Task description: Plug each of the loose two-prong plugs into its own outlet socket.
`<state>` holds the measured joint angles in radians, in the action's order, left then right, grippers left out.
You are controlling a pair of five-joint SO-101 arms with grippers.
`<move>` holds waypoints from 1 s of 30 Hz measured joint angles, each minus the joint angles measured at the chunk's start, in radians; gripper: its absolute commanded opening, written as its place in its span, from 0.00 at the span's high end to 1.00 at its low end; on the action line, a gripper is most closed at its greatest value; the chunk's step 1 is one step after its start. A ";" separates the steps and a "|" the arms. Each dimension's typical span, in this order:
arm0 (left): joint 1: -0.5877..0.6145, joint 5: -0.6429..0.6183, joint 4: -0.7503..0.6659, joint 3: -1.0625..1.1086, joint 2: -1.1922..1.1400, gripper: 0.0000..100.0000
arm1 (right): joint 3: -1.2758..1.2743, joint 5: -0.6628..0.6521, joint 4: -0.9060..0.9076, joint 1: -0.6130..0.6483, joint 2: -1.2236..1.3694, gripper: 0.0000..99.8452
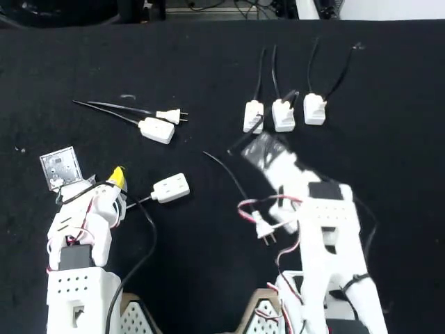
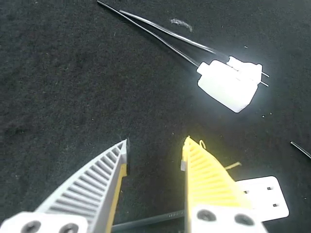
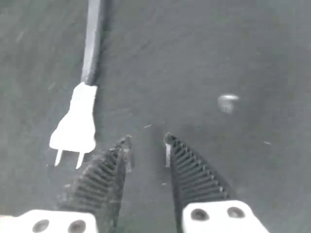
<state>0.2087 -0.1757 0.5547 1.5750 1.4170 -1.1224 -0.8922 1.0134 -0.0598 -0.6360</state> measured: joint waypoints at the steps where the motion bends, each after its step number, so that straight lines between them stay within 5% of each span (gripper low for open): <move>1: 0.000 0.002 0.000 0.000 0.000 0.81 | -0.026 -0.014 -0.006 0.006 -0.005 0.91; 11: 0.000 0.003 0.000 0.000 0.000 0.81 | -0.166 -0.026 -0.075 0.201 -0.011 0.91; 24: 0.000 0.003 0.000 0.000 0.000 0.81 | -0.166 0.124 -0.061 0.511 -0.014 0.91; 30: 0.000 0.003 0.000 0.000 0.000 0.81 | -0.166 -0.057 -0.057 0.566 -0.018 0.91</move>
<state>0.2087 -0.1726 0.5547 1.5750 1.4170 -1.2881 -0.9490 0.9567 0.5063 -0.6544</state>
